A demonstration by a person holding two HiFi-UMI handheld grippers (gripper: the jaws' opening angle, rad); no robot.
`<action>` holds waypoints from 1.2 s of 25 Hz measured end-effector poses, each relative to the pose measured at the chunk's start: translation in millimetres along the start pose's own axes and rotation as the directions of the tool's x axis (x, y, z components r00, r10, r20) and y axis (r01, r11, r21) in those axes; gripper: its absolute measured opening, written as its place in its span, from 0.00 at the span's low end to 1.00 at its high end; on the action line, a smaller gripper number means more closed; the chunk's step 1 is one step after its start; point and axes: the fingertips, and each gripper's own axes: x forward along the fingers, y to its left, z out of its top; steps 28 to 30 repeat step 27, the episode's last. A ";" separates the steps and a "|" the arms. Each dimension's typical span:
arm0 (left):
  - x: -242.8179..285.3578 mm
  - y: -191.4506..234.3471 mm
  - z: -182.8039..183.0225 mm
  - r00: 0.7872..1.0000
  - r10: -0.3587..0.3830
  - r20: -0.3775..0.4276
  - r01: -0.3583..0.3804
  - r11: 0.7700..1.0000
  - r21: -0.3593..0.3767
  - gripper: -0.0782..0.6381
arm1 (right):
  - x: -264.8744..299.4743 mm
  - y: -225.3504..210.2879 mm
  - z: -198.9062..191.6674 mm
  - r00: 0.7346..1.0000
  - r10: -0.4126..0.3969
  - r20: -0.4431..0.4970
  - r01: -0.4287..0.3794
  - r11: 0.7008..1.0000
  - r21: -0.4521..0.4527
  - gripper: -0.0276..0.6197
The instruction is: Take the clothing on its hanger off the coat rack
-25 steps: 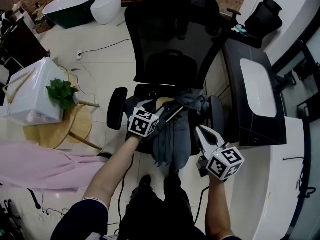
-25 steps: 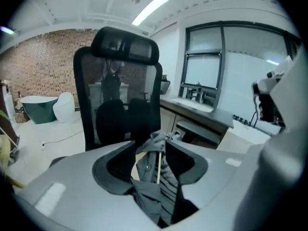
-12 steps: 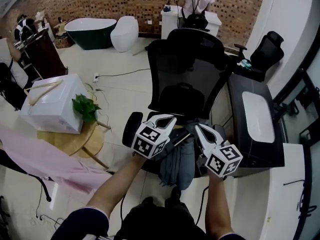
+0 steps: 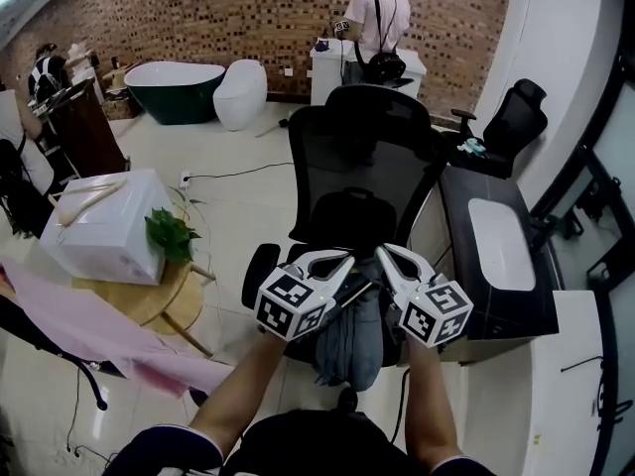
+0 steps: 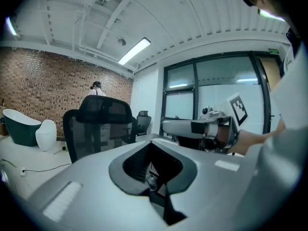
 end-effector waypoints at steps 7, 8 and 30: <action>-0.6 -2.8 8.3 0.999 -0.028 0.018 0.028 0.999 -0.019 0.12 | -1.4 -0.9 5.6 1.000 -0.015 0.008 0.015 1.000 -0.012 0.04; -0.5 -2.9 8.4 0.999 -0.030 0.019 0.031 0.999 -0.022 0.12 | -1.6 -0.7 4.9 1.000 -0.015 0.007 0.015 1.000 -0.011 0.04; 1.4 -6.0 6.7 0.999 -0.036 0.014 0.036 0.999 -0.021 0.12 | -5.3 1.2 6.7 1.000 -0.024 0.005 0.024 1.000 -0.019 0.04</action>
